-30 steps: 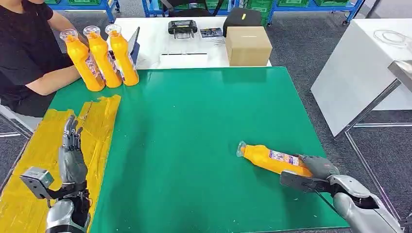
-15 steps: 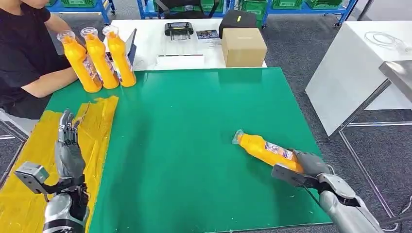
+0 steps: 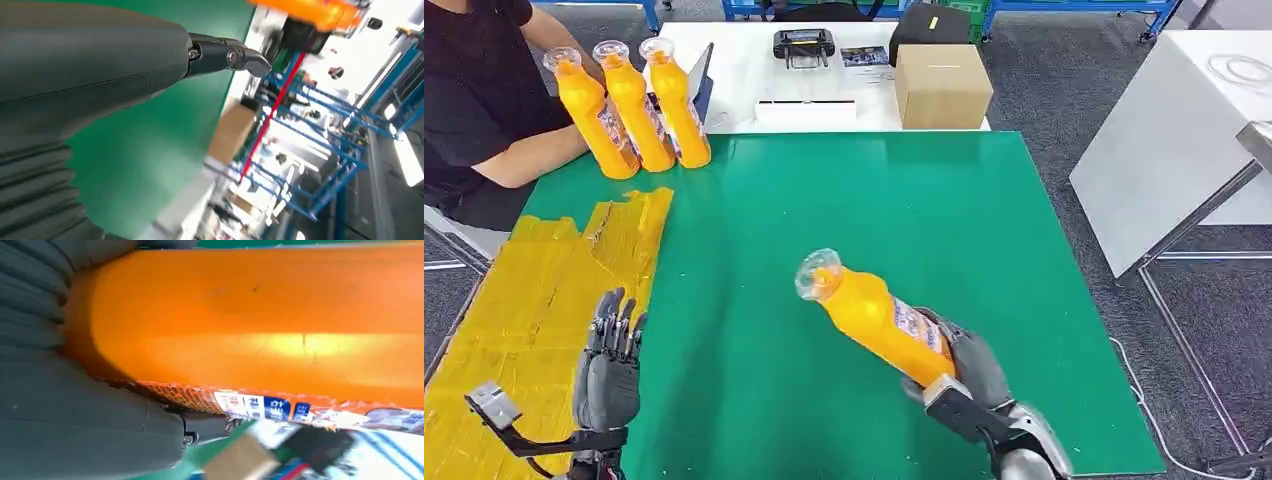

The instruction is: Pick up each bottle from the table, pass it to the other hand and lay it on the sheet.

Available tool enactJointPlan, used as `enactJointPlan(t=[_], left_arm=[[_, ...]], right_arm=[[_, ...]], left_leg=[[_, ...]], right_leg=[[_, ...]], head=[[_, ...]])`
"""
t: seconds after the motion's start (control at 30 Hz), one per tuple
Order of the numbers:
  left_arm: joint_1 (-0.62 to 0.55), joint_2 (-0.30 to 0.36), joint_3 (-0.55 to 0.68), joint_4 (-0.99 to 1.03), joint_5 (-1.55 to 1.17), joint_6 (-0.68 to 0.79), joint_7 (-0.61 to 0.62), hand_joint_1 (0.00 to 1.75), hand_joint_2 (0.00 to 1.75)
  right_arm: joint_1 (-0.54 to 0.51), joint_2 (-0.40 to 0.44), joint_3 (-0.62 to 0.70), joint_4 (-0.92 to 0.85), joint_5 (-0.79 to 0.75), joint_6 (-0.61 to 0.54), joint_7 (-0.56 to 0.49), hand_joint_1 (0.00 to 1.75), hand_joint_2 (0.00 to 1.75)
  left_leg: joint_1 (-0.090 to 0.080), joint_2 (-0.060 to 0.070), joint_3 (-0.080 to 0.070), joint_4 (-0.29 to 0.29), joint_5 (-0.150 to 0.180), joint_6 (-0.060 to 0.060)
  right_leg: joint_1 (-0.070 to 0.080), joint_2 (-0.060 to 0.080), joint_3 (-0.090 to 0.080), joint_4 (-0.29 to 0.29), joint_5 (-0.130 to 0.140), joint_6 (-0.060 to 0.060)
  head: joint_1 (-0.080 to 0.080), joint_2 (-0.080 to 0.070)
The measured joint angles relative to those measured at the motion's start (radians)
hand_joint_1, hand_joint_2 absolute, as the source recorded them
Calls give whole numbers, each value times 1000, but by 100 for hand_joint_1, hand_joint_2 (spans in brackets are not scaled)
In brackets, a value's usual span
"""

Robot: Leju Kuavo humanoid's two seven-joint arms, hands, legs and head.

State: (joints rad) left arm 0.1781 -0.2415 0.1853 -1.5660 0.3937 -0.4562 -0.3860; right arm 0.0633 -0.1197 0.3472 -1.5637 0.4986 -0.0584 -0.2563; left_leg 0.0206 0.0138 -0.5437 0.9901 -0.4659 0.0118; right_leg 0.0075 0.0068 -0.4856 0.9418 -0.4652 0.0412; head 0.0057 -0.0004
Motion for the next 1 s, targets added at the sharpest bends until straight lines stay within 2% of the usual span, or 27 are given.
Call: enactJointPlan(t=[0.17,0.6,1.0], left_arm=[[19,-9,-78,-24,26,19,2,0,175],[30,-8,-110,-38,35,7,2,0,175],[29,-3,-178,-40,46,-40,-27,0,175]], right_arm=[[-52,43,85,-1,-15,-18,13,175,175],[-71,53,125,-5,-30,-15,10,175,175],[-256,163,284,216,-3,14,77,175,175]], left_leg=[[-1,-4,-1,0,2,1],[-3,-5,-4,0,3,2],[-3,-5,-4,0,4,1]], right_leg=[[-2,-4,0,0,0,0],[-2,-5,-1,1,0,0],[-2,-6,-3,3,0,0]], head=[[-1,0],[0,0],[0,0]])
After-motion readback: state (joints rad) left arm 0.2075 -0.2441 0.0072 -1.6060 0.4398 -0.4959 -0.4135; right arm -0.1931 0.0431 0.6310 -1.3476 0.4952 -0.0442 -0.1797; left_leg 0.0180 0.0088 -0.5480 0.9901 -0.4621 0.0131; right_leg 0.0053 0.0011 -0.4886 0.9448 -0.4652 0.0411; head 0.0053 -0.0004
